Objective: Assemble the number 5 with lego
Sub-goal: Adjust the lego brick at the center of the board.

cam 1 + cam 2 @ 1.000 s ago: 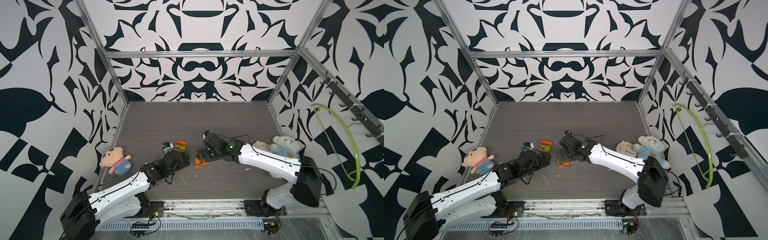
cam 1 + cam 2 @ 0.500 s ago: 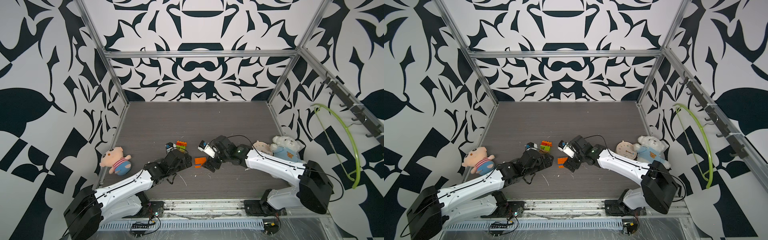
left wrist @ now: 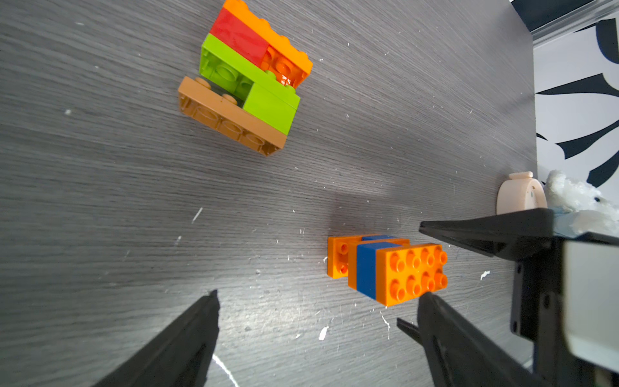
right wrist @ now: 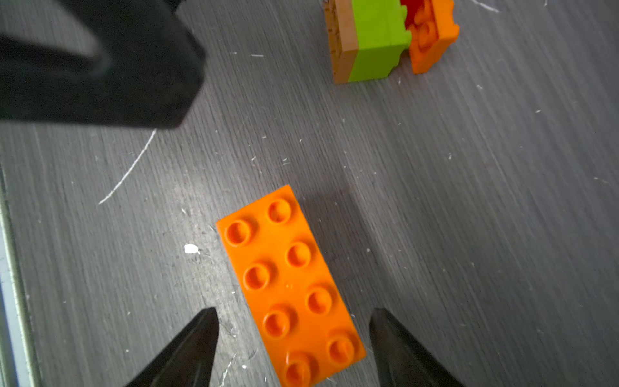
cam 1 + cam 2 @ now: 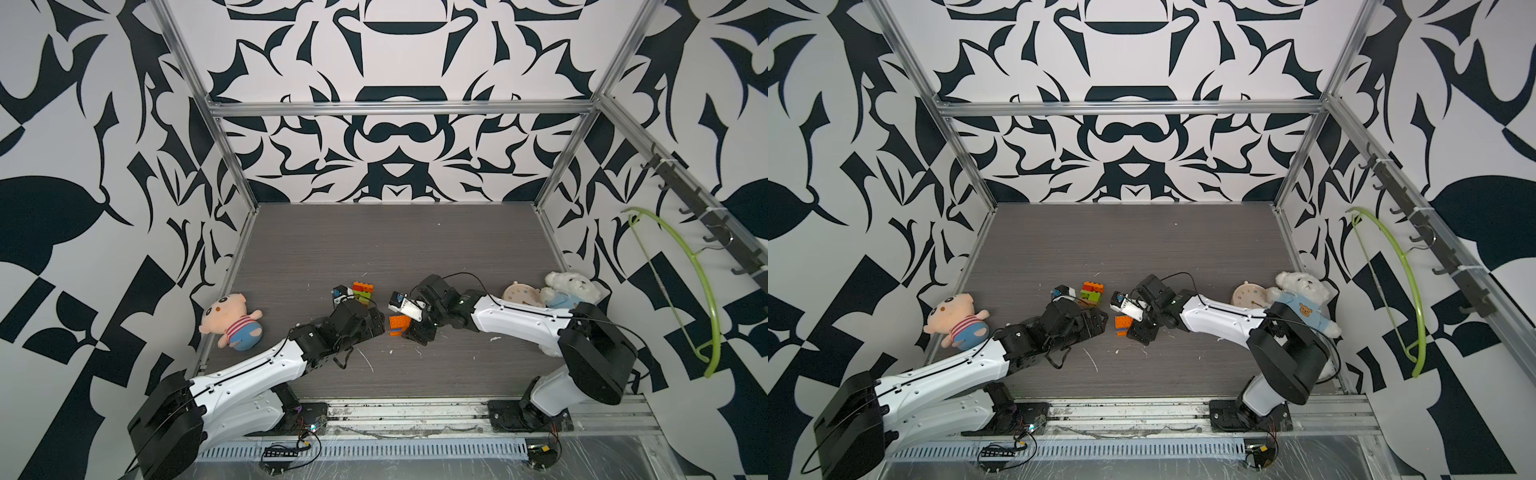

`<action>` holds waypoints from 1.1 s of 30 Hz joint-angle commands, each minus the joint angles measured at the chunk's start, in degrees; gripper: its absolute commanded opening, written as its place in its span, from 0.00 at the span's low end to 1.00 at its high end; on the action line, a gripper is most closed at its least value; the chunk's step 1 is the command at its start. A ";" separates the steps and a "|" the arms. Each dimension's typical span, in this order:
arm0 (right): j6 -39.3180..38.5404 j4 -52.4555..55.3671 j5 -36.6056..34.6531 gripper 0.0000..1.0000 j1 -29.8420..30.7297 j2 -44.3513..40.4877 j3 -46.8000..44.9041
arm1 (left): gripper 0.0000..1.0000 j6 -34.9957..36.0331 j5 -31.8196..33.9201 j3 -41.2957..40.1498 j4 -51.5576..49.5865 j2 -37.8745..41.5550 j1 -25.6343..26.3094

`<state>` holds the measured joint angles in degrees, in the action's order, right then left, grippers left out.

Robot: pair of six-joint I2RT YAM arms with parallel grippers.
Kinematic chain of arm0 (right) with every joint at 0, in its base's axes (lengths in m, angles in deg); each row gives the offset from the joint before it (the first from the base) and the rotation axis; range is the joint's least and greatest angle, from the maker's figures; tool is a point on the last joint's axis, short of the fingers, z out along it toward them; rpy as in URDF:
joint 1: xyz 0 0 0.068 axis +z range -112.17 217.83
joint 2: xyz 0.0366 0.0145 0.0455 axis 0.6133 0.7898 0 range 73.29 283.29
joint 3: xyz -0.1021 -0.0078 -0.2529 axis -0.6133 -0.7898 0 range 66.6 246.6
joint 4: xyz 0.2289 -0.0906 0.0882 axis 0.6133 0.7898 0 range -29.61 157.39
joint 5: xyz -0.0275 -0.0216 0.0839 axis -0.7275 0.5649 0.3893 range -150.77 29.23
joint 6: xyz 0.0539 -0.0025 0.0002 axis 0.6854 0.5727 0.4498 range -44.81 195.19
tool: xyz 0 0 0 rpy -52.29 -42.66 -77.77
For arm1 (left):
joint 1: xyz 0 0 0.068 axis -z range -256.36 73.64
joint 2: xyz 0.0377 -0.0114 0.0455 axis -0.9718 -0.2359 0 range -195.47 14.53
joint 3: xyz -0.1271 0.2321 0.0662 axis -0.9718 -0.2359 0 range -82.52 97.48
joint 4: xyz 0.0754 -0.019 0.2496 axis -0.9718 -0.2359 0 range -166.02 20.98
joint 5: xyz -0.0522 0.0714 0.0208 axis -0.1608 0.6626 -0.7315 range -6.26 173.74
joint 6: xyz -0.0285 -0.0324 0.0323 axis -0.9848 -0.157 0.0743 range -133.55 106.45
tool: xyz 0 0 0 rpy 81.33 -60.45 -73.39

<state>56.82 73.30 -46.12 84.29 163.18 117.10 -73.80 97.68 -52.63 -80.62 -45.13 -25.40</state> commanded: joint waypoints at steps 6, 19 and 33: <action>0.51 0.86 5.27 0.68 -1.06 3.05 5.15 | 0.99 0.01 -0.39 1.05 0.69 -1.17 -0.08; 2.72 4.44 10.96 0.49 -1.89 5.71 7.56 | 0.99 -0.13 -0.24 1.13 0.81 -1.65 -0.07; 5.58 8.09 18.91 0.40 -4.87 9.36 11.48 | 0.99 -0.13 -0.31 1.75 0.96 -2.38 -0.07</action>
<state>60.89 79.66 -30.66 80.35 172.29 126.26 -74.00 97.59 -52.63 -80.33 -47.11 -25.40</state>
